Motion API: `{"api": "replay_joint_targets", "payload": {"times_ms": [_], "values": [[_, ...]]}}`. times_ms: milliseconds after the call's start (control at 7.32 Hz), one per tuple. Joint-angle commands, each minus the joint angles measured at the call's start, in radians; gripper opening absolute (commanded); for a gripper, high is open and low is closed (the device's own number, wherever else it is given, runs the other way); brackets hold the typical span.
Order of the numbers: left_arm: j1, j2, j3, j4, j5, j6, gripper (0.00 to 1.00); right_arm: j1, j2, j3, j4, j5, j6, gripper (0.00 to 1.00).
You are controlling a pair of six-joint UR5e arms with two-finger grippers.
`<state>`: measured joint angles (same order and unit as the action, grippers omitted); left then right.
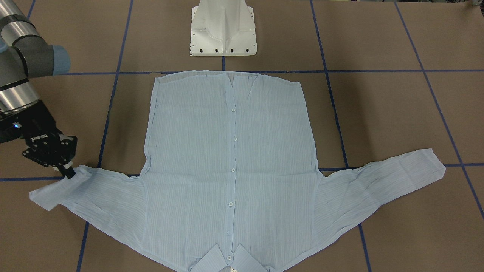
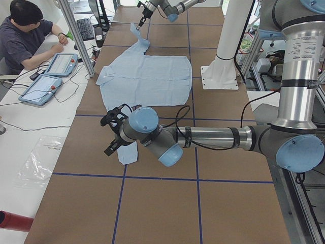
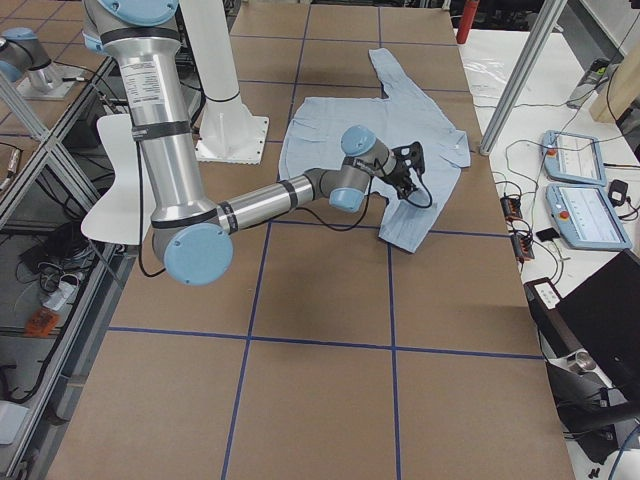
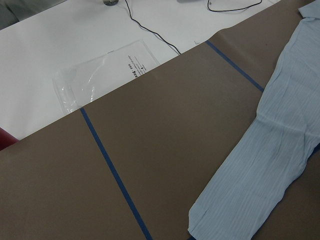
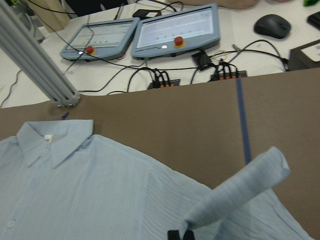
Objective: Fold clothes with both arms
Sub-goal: 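Carry the grasped sleeve across the shirt body toward the collar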
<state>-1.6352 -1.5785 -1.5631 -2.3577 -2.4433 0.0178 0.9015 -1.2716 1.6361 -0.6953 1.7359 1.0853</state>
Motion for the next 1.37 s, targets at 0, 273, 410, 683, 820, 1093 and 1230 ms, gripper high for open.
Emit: {"api": "replay_joint_targets", "payload": {"times_ms": [0,273,410,683,820,1093,1230], "values": [[0.000,0.000,0.005,0.000,0.003,-0.002,1.00,-0.141,0.205,-0.102,-0.006,-0.167,-0.001,0.00],[0.000,0.000,0.003,0.000,0.003,-0.004,1.00,-0.254,0.396,-0.256,-0.006,-0.295,0.001,0.00],[0.000,0.000,0.003,0.000,0.003,-0.006,1.00,-0.294,0.497,-0.348,-0.007,-0.344,-0.001,0.00],[0.000,0.000,0.003,0.000,0.006,-0.004,1.00,-0.363,0.631,-0.459,-0.007,-0.441,0.002,0.00],[0.000,0.000,0.002,0.000,0.006,-0.004,1.00,-0.381,0.662,-0.487,-0.009,-0.446,0.002,0.00],[0.000,0.002,0.003,-0.002,0.006,-0.002,1.00,-0.436,0.693,-0.512,-0.010,-0.469,0.002,0.00],[0.000,0.000,0.005,0.000,0.006,-0.002,1.00,-0.447,0.695,-0.512,-0.015,-0.470,0.010,0.99]]}}
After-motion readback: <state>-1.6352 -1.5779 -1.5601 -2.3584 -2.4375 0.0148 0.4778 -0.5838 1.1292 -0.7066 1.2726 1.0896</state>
